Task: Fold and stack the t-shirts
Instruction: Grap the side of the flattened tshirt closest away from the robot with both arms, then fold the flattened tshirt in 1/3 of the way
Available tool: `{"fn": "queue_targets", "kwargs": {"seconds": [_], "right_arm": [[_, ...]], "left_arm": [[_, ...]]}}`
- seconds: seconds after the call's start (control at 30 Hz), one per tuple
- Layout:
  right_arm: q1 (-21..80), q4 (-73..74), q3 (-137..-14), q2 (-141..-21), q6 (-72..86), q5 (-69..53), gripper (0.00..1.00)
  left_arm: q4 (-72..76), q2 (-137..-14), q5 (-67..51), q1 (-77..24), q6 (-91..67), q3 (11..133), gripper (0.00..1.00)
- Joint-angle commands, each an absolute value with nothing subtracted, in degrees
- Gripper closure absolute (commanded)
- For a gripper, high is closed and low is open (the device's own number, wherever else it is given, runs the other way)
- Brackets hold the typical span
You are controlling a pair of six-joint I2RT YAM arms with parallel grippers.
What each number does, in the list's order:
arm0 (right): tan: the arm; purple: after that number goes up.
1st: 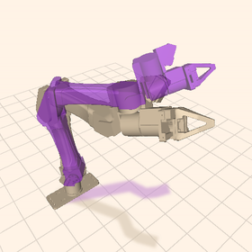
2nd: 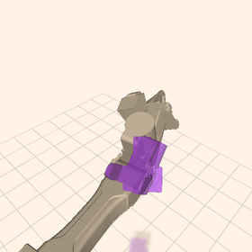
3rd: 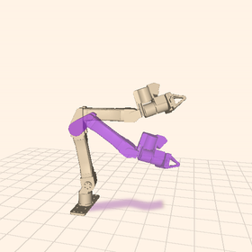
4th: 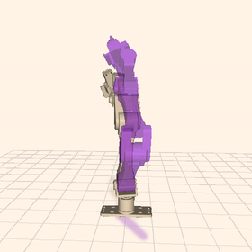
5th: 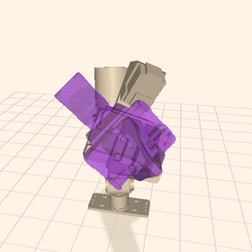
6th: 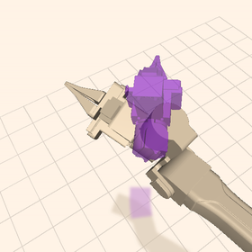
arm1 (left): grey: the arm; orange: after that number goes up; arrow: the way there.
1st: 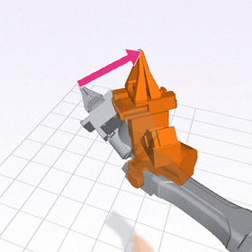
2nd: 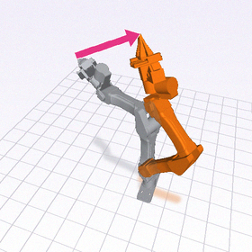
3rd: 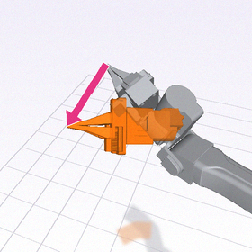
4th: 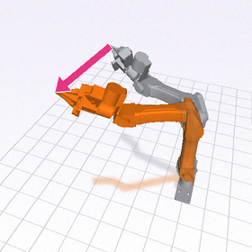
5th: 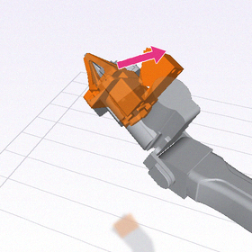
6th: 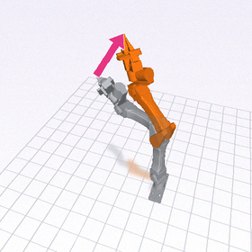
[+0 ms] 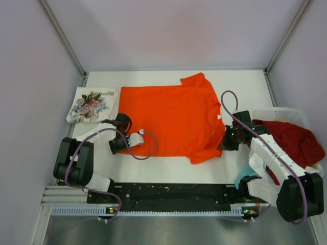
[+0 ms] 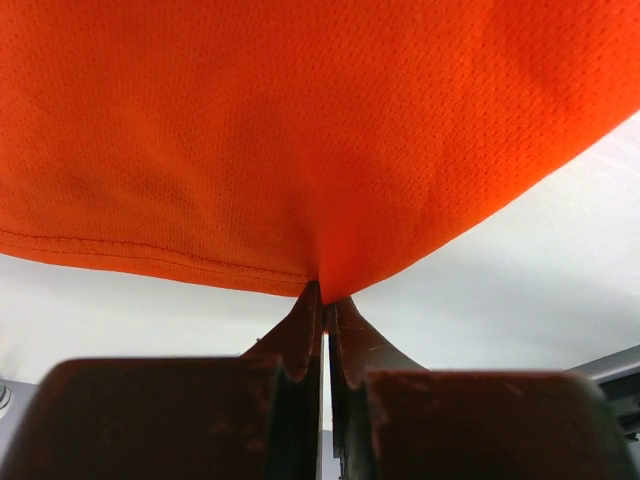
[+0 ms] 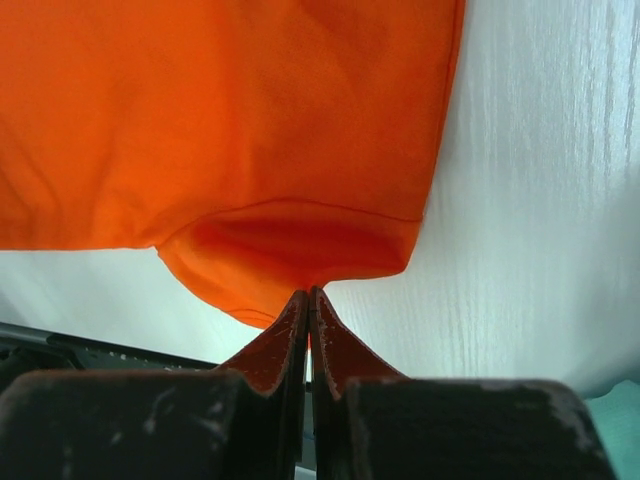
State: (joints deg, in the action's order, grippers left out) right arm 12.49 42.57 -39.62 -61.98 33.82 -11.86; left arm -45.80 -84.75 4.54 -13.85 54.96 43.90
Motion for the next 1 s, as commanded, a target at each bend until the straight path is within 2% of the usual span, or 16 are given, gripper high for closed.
{"fn": "queue_targets", "kwargs": {"seconds": [0.0, 0.27, 0.7, 0.97], "right_arm": [[11.69, 41.92, -45.43, -63.89, 31.73, -12.04, 1.00], [10.28, 40.00, -52.80, -68.72, 29.71, -9.85, 1.00], [7.65, 27.95, -76.01, -96.66, 24.08, -8.17, 1.00], [7.03, 27.77, -82.35, -103.71, 22.67, -6.86, 1.00]], "left_arm": [[-43.50, -84.73, 4.22, -13.71, 52.30, 44.90, 1.00], [-50.27, -85.16, 2.38, -13.62, 50.19, 54.83, 1.00], [-54.93, -106.86, 4.92, -9.93, 41.93, 81.02, 1.00], [-55.64, -114.25, 8.43, -9.76, 41.66, 88.23, 1.00]]}}
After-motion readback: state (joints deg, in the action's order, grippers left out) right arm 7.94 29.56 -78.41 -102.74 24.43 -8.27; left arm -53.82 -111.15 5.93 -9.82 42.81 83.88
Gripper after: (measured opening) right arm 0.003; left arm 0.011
